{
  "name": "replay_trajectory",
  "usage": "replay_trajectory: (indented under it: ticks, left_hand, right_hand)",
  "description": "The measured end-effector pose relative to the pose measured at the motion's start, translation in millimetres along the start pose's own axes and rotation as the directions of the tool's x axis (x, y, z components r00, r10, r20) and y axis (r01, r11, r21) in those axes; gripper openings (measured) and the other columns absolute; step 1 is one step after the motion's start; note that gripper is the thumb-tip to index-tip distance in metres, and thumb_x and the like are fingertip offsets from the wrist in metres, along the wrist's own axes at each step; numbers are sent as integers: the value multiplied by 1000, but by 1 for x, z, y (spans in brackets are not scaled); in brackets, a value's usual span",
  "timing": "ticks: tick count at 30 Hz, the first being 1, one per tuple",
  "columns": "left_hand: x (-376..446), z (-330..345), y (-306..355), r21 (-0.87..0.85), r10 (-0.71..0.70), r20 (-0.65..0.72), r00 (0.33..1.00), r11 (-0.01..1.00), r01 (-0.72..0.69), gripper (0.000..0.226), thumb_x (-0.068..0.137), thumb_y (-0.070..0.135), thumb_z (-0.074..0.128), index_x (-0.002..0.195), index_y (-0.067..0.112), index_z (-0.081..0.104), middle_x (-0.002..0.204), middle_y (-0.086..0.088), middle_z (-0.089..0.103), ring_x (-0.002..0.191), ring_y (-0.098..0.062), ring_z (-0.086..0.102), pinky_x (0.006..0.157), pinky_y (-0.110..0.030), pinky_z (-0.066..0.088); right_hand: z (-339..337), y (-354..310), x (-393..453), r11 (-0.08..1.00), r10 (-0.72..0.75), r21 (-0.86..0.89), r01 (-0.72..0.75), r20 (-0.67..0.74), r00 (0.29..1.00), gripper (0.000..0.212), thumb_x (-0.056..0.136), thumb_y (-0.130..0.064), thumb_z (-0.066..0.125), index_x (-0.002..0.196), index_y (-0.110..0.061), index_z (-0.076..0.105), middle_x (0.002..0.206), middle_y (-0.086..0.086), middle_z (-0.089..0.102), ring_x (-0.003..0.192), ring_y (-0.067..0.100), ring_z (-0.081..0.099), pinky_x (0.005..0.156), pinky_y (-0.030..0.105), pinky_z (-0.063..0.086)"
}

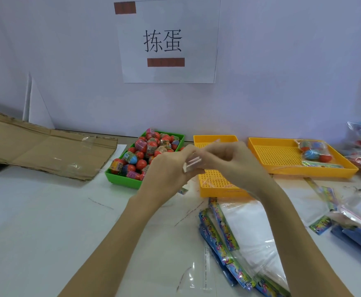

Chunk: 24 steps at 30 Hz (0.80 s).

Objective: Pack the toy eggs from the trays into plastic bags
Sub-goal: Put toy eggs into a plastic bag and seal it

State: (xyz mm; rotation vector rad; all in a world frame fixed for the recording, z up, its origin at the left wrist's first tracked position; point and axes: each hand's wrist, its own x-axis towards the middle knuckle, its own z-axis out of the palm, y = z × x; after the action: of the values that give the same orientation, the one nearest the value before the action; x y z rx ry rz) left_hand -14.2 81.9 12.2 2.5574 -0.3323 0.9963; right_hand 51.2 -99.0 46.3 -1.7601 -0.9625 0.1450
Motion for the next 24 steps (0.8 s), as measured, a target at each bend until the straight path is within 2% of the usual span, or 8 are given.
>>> replay_trajectory:
  ticks: [3, 6, 9, 11, 14, 17, 20, 24]
  left_hand:
    - [2, -2, 1, -296, -263, 85, 961, 914, 277, 28, 85, 37, 84, 97, 19, 66, 75, 7, 76, 50, -12, 71, 55, -29, 56]
    - [3, 0, 5, -655, -522, 253, 814, 528, 541, 29, 83, 28, 88, 101, 11, 72, 82, -3, 80, 56, -24, 74, 48, -25, 56]
    - [2, 5, 14, -708, -556, 472, 684, 223, 670, 23, 90, 22, 82, 100, 3, 73, 83, -7, 80, 50, -9, 65, 49, -15, 49]
    - [-2, 11, 17, -664, -589, 506, 631, 201, 720, 9, 97, 11, 71, 92, 4, 71, 69, 0, 72, 48, -8, 54, 47, -13, 42]
    - [-12, 22, 14, -633, -603, 481, 637, 264, 728, 31, 107, 4, 47, 86, 23, 60, 81, 4, 63, 68, -7, 59, 63, -18, 47]
    - [-18, 25, 11, -690, -580, 481, 658, 212, 692, 29, 109, 6, 41, 99, 28, 57, 84, 10, 68, 67, 7, 66, 62, -17, 55]
    - [-14, 29, 7, -627, -643, 490, 588, 210, 751, 44, 105, -11, 32, 89, 20, 59, 68, -1, 66, 60, -12, 64, 57, -29, 51]
    - [-11, 35, 1, -594, -681, 514, 522, 157, 789, 41, 102, -16, 34, 104, 12, 64, 96, -21, 65, 81, -29, 59, 69, -38, 52]
  right_hand:
    - [-6, -4, -1, 984, -19, 169, 63, -249, 968, 26, 105, -27, 60, 98, -13, 81, 91, 2, 81, 90, 19, 78, 85, 32, 63]
    - [-2, -8, 1, 981, -36, 154, 115, -439, 898, 21, 105, -18, 60, 102, -6, 78, 89, 4, 80, 88, 20, 78, 87, 38, 63]
    - [22, -15, 2, 989, -147, -53, 138, -456, 878, 15, 102, -15, 63, 105, -12, 77, 97, -4, 78, 98, 11, 74, 91, 30, 58]
    - [45, -22, 1, 958, -257, -226, 178, -391, 884, 14, 100, -14, 65, 108, -16, 76, 105, -7, 75, 103, 8, 69, 92, 23, 53]
    - [72, -26, 8, 919, -303, -329, 219, -233, 924, 24, 100, -5, 61, 116, -16, 74, 119, -6, 72, 116, 6, 63, 100, 22, 49]
    - [84, -32, 34, 899, -120, -433, 71, -85, 989, 38, 103, -2, 51, 132, -22, 67, 139, -3, 64, 133, 13, 55, 112, 31, 45]
    - [88, -38, 68, 817, 54, -575, -40, 7, 999, 56, 100, 7, 48, 146, -23, 55, 149, 3, 56, 137, 23, 51, 111, 36, 46]
    - [101, -33, 97, 618, 218, -784, -53, 106, 970, 37, 98, 0, 60, 134, -10, 58, 131, 12, 61, 116, 29, 61, 89, 35, 52]
